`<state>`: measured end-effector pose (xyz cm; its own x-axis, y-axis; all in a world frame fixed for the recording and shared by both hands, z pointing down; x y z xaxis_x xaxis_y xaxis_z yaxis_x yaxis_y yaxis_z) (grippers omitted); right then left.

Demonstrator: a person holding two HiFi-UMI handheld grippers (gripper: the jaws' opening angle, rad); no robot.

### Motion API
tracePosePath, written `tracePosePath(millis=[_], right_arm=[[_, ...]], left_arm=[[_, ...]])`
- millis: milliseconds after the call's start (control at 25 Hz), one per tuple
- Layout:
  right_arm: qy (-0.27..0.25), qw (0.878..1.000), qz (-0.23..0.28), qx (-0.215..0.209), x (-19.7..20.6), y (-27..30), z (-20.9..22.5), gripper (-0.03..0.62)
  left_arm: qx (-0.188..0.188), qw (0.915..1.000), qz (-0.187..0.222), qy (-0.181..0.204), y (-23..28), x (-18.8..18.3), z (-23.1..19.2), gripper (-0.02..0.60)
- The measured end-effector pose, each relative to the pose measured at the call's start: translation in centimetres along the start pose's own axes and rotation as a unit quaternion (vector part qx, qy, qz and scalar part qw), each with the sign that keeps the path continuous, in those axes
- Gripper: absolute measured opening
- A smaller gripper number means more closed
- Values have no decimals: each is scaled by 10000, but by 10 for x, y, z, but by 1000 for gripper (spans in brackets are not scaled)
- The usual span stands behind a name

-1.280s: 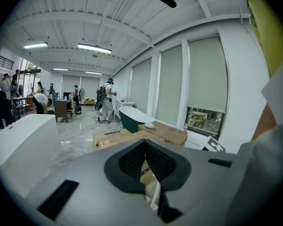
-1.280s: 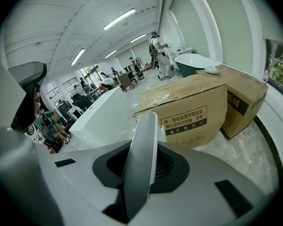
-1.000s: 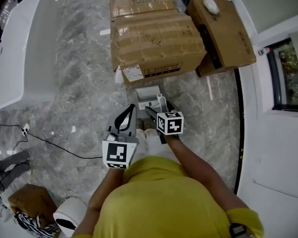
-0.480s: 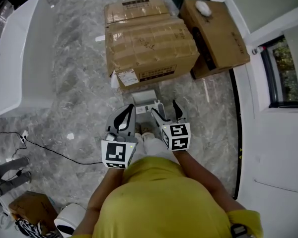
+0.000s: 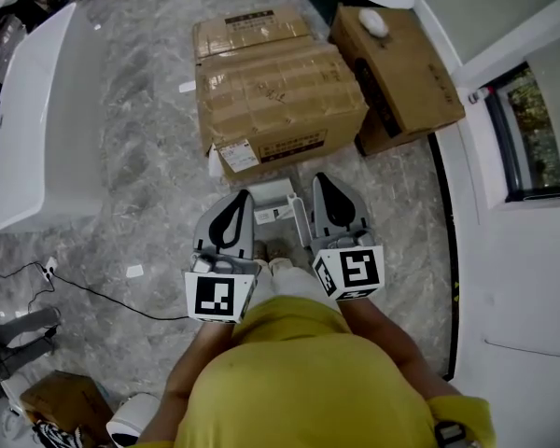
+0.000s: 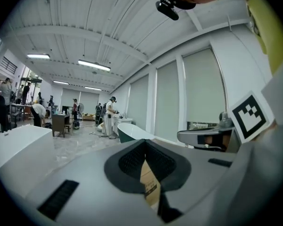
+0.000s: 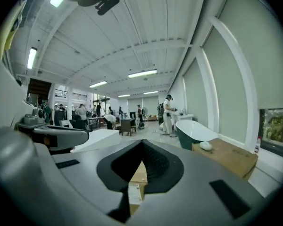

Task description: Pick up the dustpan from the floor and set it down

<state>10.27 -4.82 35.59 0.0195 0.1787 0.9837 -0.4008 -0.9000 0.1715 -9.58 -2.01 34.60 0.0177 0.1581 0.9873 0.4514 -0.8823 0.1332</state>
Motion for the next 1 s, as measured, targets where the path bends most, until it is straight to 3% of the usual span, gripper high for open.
tracePosePath(millis=[280, 640, 1000], right_arm=[[-584, 9961, 664, -33, -44, -16, -10, 9], [-454, 9962, 730, -162, -48, -22, -13, 9], [-316, 9972, 663, -153, -43, -30, -5, 9]], left_arm=[[-221, 9984, 504, 115, -9, -41, 0, 0], [-319, 9962, 769, 268, -15, -52, -2, 0], [-406, 9968, 653, 232, -21, -48, 5, 0]])
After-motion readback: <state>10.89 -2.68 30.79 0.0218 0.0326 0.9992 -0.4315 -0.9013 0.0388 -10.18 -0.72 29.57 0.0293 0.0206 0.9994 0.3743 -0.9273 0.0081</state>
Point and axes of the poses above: the fingertips, and each gripper's own axes: y forward along the fingers, z to its right, x out of its underside, the point moved 10 cm from there along -y, backward along the fingers, and after that the axes turned 2 degrees about x, right-handed, at the moved point
